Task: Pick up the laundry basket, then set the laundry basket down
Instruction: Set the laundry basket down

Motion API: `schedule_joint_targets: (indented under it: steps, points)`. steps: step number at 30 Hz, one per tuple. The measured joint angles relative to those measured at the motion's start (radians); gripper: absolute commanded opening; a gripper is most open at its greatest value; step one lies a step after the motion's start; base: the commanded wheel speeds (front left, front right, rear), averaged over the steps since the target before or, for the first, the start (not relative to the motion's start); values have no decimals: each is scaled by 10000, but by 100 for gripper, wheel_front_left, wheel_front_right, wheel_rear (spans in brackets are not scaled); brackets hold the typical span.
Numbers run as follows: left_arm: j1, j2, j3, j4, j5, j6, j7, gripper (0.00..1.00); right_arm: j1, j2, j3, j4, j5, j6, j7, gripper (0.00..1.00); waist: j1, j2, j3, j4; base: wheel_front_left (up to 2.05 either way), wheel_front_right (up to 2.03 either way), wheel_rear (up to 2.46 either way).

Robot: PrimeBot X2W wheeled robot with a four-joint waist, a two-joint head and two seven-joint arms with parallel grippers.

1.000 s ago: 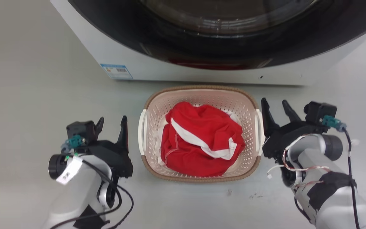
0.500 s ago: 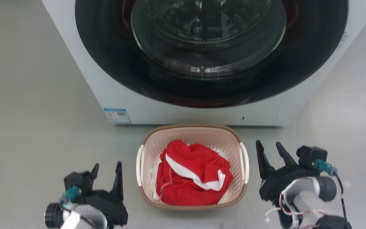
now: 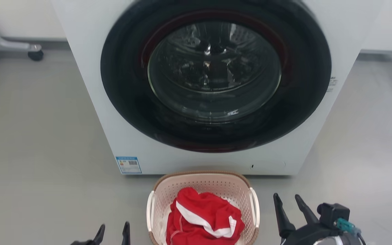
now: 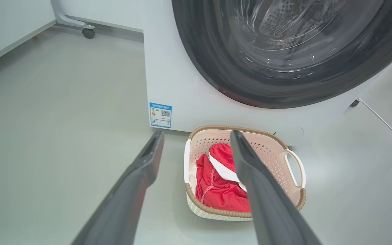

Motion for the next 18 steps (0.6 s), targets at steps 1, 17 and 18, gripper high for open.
schedule_joint_targets:
  steps: [1, 17, 18]
  points:
    - [221, 36, 67, -192, 31, 0, 0, 100, 162, -8, -40, -165, -77, -12, 2, 100, 0, 0, -113, -9, 0, 0, 0]
    - [2361, -128, 1453, -2943, 1315, 13, 0, 100, 2156, -92, -957, -2305, -1122, -190, 0, 100, 1, 1, -929, -168, 0, 0, 0]
    - [2419, -184, 1547, -3043, 1384, 13, 0, 100, 2229, -92, -1037, -2422, -1185, -199, 2, 100, 1, 1, -935, -174, 0, 0, 0]
